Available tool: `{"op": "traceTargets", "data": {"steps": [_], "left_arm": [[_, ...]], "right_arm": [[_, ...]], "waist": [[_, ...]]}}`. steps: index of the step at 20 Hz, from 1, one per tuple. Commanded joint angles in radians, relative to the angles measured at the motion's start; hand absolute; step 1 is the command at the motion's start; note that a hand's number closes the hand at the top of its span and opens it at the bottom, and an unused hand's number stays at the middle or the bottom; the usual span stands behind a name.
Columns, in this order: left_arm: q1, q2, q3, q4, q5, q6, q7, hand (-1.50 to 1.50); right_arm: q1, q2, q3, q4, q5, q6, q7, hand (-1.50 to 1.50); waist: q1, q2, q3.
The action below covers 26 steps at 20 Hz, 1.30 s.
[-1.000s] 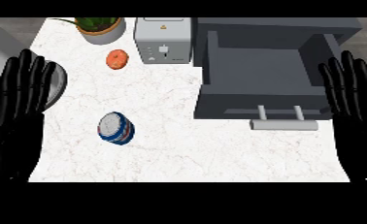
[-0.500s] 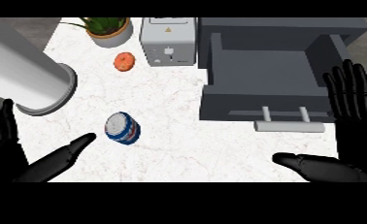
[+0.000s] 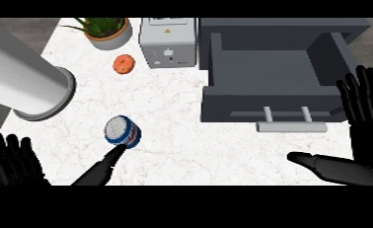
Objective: Pick up the can, place it into the drawer and close the drawer
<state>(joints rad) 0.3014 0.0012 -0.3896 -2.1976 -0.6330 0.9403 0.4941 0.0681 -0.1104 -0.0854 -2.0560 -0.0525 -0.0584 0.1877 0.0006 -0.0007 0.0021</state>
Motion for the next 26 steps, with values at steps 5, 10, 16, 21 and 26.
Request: {"op": "traceTargets", "data": {"steps": [5,10,16,21,26], "left_arm": [[-0.136,-0.001,-0.128,0.060,-0.327,0.098,0.375,-1.50],[-0.225,-0.001,-0.096,0.197,-0.344,0.155,0.436,-1.50],[-0.260,-0.001,-0.089,0.408,-0.199,0.311,0.323,-1.50],[-0.212,-0.001,-0.193,0.501,-0.210,0.441,0.291,-1.50],[-0.201,0.071,-0.201,0.567,0.038,0.525,0.129,-1.50]], "right_arm": [[0.002,0.024,0.021,-0.013,0.037,-0.016,0.012,-1.50],[0.034,0.023,0.009,-0.009,0.025,0.015,-0.023,-1.50],[0.060,0.007,-0.043,-0.040,-0.022,0.048,-0.033,-1.50],[0.066,-0.007,-0.096,-0.023,-0.070,0.081,-0.050,-1.50],[0.074,-0.027,-0.116,-0.090,-0.084,0.091,0.005,-1.50]], "waist": [[-0.003,0.001,-0.001],[-0.004,0.001,-0.002],[-0.008,0.002,-0.003],[-0.006,0.001,-0.002],[-0.006,0.000,-0.004]]}}
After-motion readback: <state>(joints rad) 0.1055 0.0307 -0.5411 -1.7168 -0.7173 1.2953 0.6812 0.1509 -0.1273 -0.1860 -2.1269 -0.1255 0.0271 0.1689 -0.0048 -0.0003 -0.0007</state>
